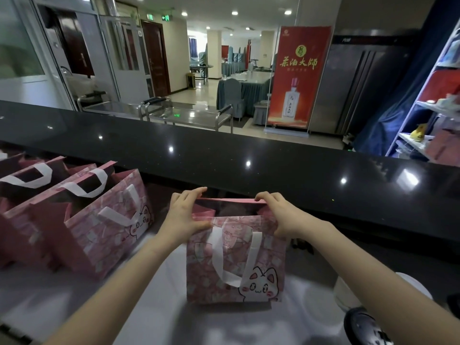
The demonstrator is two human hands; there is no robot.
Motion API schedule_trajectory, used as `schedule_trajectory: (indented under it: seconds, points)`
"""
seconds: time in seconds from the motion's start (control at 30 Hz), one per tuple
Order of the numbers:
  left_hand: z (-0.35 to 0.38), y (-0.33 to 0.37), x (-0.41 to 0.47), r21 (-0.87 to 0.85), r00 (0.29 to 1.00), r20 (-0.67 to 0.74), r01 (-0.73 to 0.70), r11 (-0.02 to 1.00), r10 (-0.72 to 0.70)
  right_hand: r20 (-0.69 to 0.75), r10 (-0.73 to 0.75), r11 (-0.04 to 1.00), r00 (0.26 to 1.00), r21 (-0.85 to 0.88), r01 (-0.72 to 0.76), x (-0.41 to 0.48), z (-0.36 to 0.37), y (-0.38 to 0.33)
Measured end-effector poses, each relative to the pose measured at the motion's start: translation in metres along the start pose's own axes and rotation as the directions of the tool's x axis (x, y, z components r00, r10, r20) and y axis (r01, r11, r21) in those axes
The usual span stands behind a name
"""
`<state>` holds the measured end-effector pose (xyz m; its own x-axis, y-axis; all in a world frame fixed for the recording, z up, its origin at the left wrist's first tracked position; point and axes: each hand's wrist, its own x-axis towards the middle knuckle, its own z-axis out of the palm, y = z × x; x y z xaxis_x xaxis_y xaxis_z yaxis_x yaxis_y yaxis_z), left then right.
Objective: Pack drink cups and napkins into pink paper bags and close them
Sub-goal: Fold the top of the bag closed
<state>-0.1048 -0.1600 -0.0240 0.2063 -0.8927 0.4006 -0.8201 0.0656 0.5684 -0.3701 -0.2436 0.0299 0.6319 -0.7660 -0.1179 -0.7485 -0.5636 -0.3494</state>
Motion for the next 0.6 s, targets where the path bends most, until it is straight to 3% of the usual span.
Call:
schedule_trajectory:
  seconds: [0.17,0.3,0.43,0.6]
  points:
    - [-0.004,-0.002,0.002,0.073,1.000,-0.015,-0.025,0.997,0.026,-0.078,0.000,0.993,0.997,-0.115,-0.009,0.001,0.004,0.002]
    - [-0.004,-0.002,-0.003,0.020,1.000,-0.017,-0.026,0.999,0.026,-0.192,-0.026,0.977,0.981,-0.212,-0.016,-0.003,0.010,0.005]
    - [-0.006,-0.003,-0.010,-0.021,0.999,-0.019,0.041,0.999,-0.041,-0.312,-0.033,0.981,0.950,-0.194,-0.029,-0.009,0.023,0.007]
    - [-0.011,0.001,-0.019,-0.280,0.995,0.096,0.065,0.958,-0.040,-0.422,-0.036,0.970,0.906,-0.232,-0.070,-0.013,0.030,0.008]
